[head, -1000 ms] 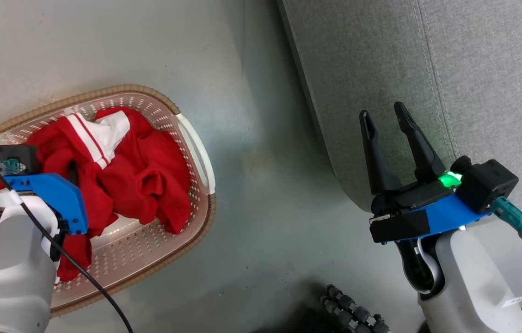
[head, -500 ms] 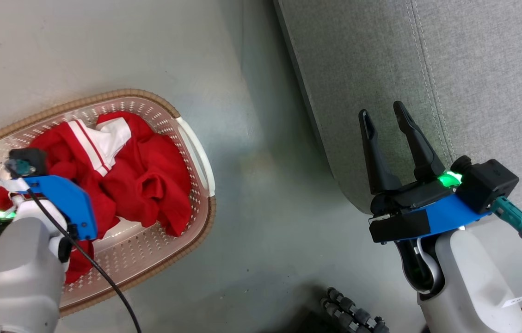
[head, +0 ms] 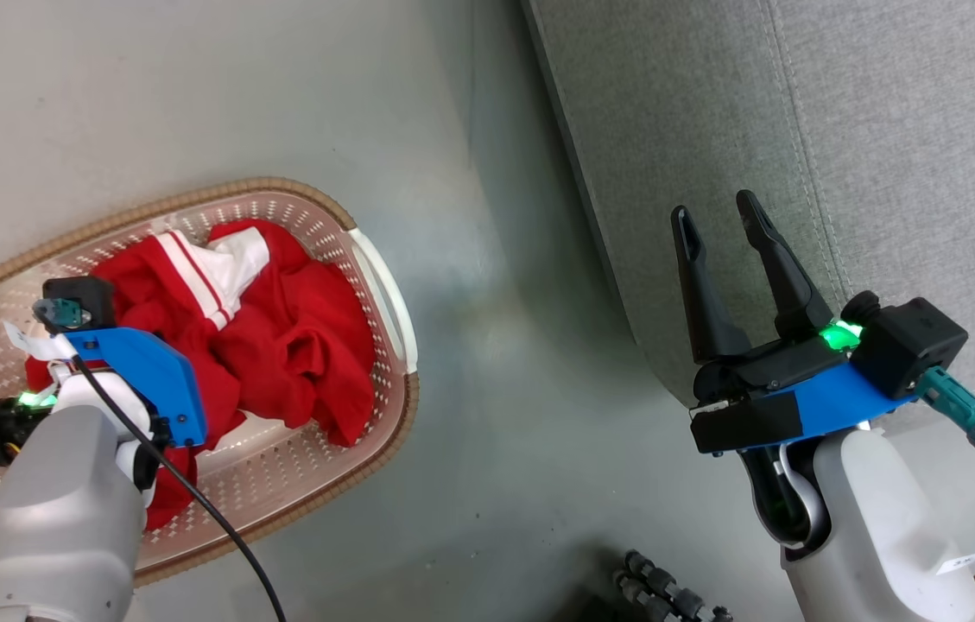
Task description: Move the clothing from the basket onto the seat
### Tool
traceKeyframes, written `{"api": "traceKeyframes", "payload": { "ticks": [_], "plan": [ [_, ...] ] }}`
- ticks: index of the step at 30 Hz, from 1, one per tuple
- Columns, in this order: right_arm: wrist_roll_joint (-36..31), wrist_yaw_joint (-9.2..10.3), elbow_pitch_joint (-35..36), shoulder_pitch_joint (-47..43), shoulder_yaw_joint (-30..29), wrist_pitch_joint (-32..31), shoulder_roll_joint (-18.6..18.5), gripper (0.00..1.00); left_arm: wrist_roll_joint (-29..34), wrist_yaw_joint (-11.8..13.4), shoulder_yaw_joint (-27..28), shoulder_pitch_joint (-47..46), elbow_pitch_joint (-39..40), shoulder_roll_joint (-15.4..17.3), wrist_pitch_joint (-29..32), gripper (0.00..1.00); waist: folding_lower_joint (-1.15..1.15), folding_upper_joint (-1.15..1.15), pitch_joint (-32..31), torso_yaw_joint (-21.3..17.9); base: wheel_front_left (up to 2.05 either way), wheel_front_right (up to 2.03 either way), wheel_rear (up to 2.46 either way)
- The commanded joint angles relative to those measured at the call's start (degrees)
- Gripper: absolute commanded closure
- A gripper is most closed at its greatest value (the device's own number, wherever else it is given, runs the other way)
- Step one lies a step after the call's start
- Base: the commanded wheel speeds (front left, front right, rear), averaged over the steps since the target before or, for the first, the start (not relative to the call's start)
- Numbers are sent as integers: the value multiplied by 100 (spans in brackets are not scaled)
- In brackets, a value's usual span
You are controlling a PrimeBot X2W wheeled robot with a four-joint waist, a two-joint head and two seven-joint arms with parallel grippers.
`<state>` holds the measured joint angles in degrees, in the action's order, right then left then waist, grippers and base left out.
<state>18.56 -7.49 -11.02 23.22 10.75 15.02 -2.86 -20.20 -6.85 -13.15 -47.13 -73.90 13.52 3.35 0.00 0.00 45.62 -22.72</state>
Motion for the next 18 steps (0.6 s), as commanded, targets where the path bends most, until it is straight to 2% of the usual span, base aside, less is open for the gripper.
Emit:
{"api": "traceKeyframes", "payload": {
  "ticks": [1,8,14,18],
  "plan": [
    [-58,-1,-20,33,-9,20,-4,0,-46,-20,-18,18,0,-29,-58,100,0,0,-92,33,0,0,0],
    [-134,-1,-134,-62,-70,19,-4,0,-126,-43,-89,203,2,-235,-294,100,0,0,-626,199,0,0,0],
    [-291,-1,-291,-235,-141,20,-6,0,-241,-72,-203,417,3,-521,-577,100,0,0,-1346,422,0,0,0],
    [-389,-1,-428,-393,-171,19,-7,0,-363,-64,-474,684,196,-690,-800,100,0,0,-1881,608,0,0,0]
  ]
}}
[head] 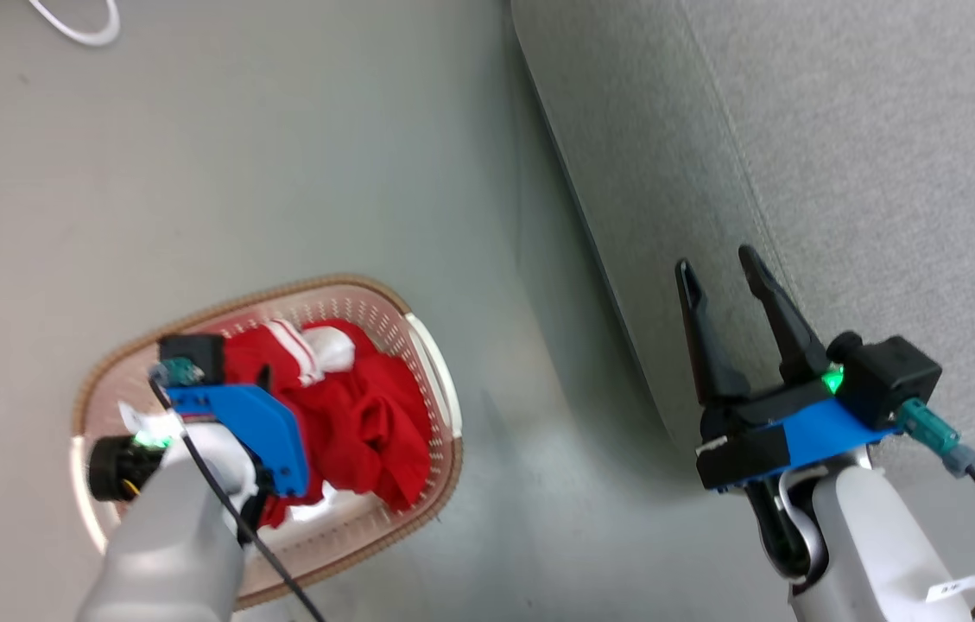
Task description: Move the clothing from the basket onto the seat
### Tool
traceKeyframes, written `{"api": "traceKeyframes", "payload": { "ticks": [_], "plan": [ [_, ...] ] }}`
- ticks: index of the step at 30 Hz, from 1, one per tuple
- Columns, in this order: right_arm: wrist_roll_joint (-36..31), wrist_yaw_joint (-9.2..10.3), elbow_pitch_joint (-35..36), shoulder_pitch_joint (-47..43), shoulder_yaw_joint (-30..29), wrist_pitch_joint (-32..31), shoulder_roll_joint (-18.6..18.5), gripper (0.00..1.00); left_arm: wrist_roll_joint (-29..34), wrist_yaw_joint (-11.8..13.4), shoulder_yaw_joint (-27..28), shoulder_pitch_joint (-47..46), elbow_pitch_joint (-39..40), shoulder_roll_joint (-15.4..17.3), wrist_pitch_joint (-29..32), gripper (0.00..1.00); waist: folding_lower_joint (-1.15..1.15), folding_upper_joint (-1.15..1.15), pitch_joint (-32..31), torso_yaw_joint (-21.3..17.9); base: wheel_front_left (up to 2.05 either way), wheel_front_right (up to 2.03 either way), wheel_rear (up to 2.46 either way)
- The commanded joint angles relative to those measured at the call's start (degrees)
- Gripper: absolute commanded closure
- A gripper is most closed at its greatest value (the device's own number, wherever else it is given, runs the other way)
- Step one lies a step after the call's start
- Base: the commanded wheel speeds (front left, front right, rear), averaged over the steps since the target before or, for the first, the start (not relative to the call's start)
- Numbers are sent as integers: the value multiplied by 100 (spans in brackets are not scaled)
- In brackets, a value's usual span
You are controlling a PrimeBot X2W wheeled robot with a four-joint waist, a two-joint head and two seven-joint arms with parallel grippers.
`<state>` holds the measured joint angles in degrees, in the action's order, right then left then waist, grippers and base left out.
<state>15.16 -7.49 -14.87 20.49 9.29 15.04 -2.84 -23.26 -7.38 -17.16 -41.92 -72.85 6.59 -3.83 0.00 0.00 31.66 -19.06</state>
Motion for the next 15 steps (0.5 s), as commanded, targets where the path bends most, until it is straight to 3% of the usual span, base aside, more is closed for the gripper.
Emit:
{"api": "traceKeyframes", "payload": {
  "ticks": [1,15],
  "plan": [
    [-79,-1,-93,-178,-43,18,-10,0,-148,-12,-175,292,199,-15,-137,100,0,0,-630,297,0,0,0],
    [-387,-1,-235,-915,-262,-248,-11,0,-1134,-14,-1489,809,1318,-327,-266,100,0,0,-2132,764,0,0,0]
  ]
}}
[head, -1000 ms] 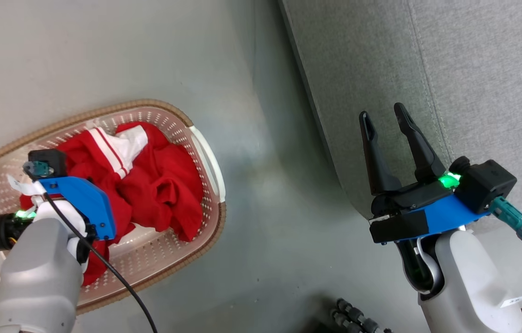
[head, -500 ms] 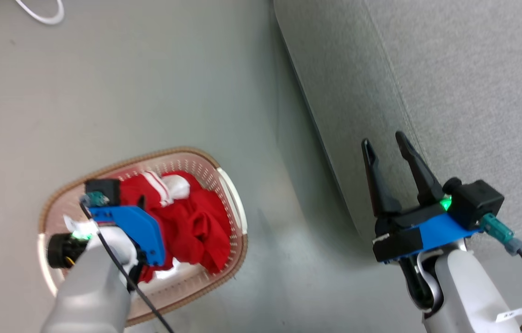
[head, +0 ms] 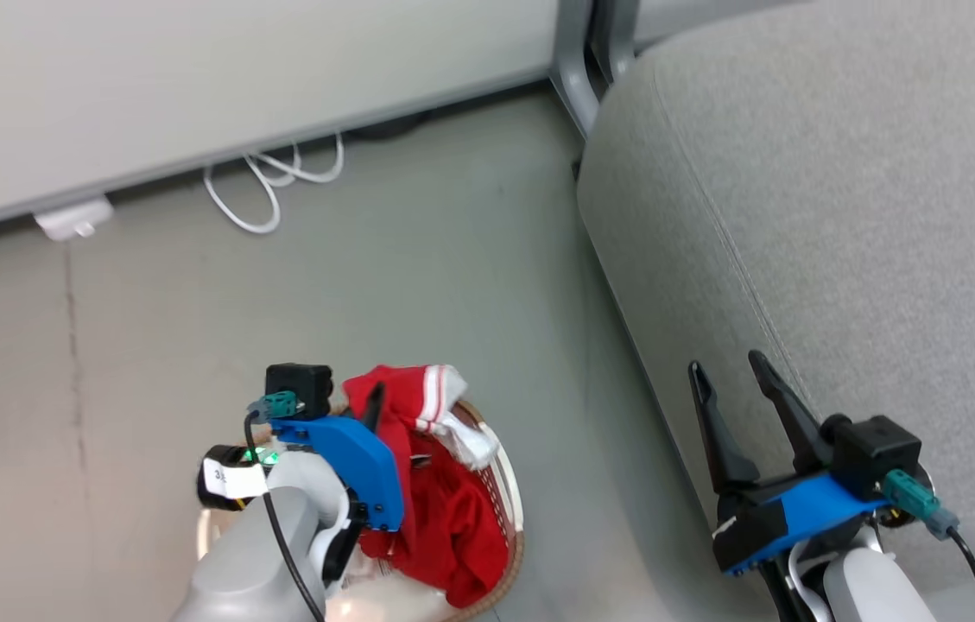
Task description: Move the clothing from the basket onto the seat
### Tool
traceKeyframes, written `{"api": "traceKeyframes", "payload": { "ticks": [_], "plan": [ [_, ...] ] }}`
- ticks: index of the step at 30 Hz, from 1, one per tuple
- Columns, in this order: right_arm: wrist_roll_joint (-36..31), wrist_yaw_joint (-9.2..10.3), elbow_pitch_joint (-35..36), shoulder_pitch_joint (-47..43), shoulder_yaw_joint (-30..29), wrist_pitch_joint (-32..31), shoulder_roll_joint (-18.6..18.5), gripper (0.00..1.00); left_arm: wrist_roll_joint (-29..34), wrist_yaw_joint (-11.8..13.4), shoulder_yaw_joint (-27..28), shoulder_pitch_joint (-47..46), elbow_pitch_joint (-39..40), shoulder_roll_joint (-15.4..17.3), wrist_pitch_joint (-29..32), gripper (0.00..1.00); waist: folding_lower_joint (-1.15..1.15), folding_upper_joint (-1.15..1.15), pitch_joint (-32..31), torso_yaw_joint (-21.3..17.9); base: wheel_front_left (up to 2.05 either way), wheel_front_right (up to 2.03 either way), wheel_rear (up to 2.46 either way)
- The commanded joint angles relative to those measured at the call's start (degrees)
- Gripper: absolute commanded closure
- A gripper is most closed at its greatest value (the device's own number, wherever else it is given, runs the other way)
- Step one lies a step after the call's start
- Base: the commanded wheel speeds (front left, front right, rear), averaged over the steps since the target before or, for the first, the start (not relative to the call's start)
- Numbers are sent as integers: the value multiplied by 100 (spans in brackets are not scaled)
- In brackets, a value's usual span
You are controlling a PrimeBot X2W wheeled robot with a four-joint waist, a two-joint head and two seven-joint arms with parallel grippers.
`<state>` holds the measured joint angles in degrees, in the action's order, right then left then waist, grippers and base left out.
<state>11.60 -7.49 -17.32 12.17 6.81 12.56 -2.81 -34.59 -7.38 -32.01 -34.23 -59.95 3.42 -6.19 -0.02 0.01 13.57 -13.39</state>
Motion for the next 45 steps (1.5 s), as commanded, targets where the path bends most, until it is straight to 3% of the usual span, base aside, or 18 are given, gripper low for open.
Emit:
{"api": "traceKeyframes", "payload": {
  "ticks": [1,7,13,21,27,36,45],
  "plan": [
    [-59,-1,36,-140,-25,-37,-15,0,-84,-14,-84,63,96,-19,-51,100,2,-1,-416,226,0,0,0],
    [-117,-1,207,-529,-109,-260,-14,0,-501,-15,-585,79,664,-39,-132,100,2,-1,-954,440,0,0,0],
    [-135,-1,334,-788,-80,-432,-14,0,-495,-15,-1059,-137,1045,-46,-154,100,2,-1,-1297,590,0,0,0],
    [-147,-1,483,-1006,-102,-564,-14,0,-703,-12,-1614,-496,1670,-51,-68,100,2,-1,-1503,790,0,0,0],
    [-108,-1,540,-1057,-11,-623,-14,0,-938,154,-1974,-755,2052,-51,-31,100,2,-1,-1580,837,0,0,0],
    [-109,-1,579,-1041,56,-694,-14,0,-1257,379,-2372,-1016,2123,-52,-60,100,2,-1,-1620,839,0,0,0],
    [-249,-1,563,-873,132,-848,-14,0,-1539,430,-2663,-1094,2010,-51,-133,100,2,-1,-1596,826,0,0,0]
  ]
}}
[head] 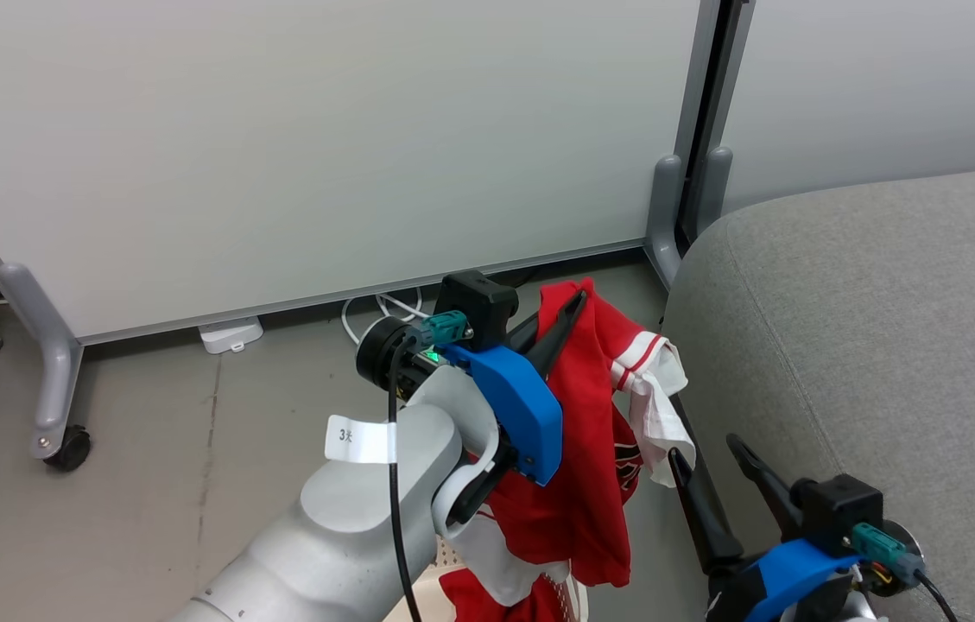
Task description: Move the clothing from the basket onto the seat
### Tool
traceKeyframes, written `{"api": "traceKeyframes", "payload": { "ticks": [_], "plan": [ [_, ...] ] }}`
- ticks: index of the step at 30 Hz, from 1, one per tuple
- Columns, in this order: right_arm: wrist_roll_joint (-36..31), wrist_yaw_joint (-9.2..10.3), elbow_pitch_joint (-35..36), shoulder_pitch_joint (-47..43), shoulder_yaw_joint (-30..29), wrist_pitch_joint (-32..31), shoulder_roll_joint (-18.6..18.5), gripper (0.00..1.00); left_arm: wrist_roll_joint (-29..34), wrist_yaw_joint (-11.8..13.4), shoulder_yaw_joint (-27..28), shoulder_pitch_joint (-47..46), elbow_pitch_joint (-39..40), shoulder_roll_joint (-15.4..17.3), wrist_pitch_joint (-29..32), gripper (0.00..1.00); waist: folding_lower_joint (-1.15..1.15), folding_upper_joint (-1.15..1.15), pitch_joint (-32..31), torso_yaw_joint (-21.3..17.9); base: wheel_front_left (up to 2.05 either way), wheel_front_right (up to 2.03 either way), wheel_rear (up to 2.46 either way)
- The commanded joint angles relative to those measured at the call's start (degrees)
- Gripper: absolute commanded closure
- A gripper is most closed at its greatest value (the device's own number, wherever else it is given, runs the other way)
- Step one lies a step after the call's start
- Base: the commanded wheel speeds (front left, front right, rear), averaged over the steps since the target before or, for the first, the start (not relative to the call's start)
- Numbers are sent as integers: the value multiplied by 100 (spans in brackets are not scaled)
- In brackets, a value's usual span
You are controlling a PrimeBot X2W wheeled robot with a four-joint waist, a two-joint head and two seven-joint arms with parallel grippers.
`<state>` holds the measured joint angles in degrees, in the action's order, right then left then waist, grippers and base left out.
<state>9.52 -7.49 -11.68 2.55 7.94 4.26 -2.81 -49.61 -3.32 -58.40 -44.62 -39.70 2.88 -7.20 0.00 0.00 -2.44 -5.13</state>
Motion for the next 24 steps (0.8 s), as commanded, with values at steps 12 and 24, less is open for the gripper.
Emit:
{"api": "traceKeyframes", "payload": {
  "ticks": [12,24],
  "plan": [
    [-19,-1,-568,881,416,-464,-13,0,-350,62,-350,-203,-98,3,-176,100,0,0,83,45,0,0,0],
    [266,-1,-1647,1836,855,-354,-14,0,-629,46,-674,-291,-143,3,-290,100,0,0,78,154,0,0,0]
  ]
}}
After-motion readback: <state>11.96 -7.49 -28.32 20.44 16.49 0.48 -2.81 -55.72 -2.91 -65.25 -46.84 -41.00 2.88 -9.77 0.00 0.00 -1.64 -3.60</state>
